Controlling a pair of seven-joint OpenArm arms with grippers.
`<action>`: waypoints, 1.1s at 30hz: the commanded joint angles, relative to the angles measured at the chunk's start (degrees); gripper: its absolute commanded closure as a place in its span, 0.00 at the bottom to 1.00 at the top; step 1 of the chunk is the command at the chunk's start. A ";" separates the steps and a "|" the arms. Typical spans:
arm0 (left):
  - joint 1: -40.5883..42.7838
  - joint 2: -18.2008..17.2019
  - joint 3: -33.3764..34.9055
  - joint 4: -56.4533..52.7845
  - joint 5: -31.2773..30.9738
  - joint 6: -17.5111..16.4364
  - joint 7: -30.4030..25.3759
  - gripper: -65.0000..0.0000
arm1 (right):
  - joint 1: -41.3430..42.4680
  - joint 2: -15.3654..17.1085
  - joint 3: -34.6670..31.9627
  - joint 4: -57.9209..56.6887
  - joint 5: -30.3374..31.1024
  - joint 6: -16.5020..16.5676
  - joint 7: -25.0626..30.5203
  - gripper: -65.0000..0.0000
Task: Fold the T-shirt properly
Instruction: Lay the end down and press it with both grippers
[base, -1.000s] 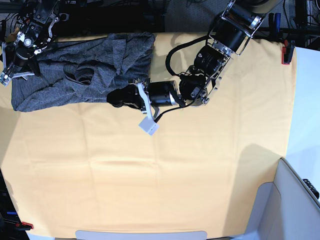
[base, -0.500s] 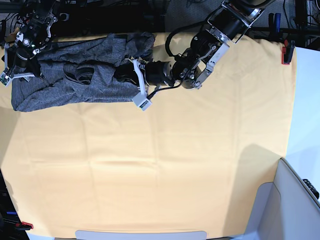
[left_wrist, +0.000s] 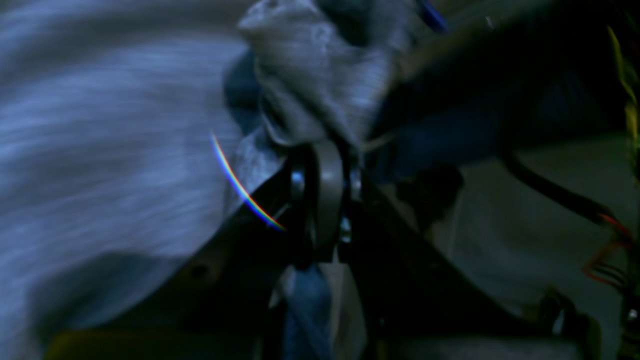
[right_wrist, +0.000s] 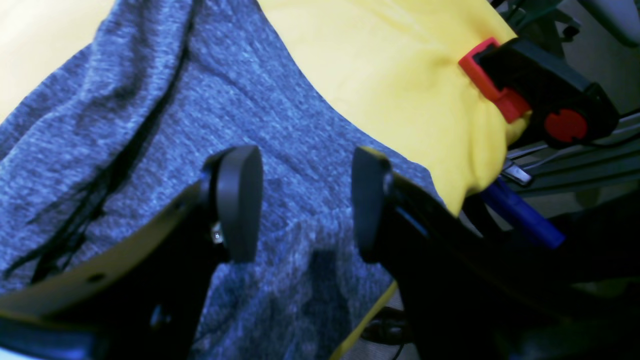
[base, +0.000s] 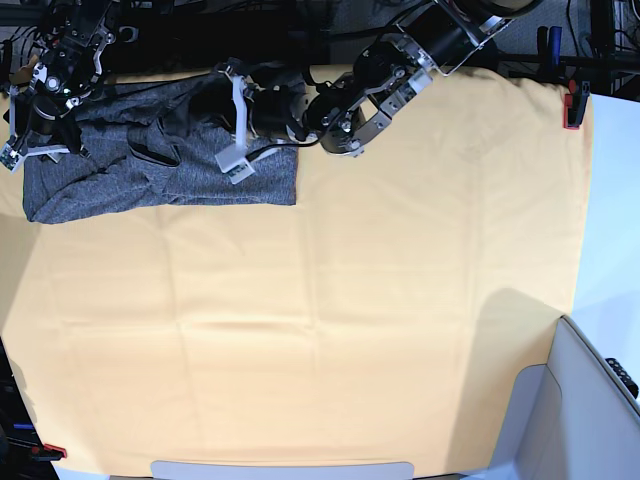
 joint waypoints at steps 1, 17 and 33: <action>-1.16 0.62 0.29 1.30 -1.26 -0.55 -1.10 1.00 | 0.43 0.64 0.22 0.91 -0.27 -0.18 1.28 0.55; -1.16 0.80 0.03 7.80 -1.35 -3.62 -1.71 1.00 | 0.96 0.64 0.22 0.91 -0.27 3.25 1.28 0.55; -0.72 -7.73 -3.93 8.68 -0.82 -0.46 -6.37 1.00 | -2.47 0.82 -18.77 14.19 -0.63 13.45 2.07 0.73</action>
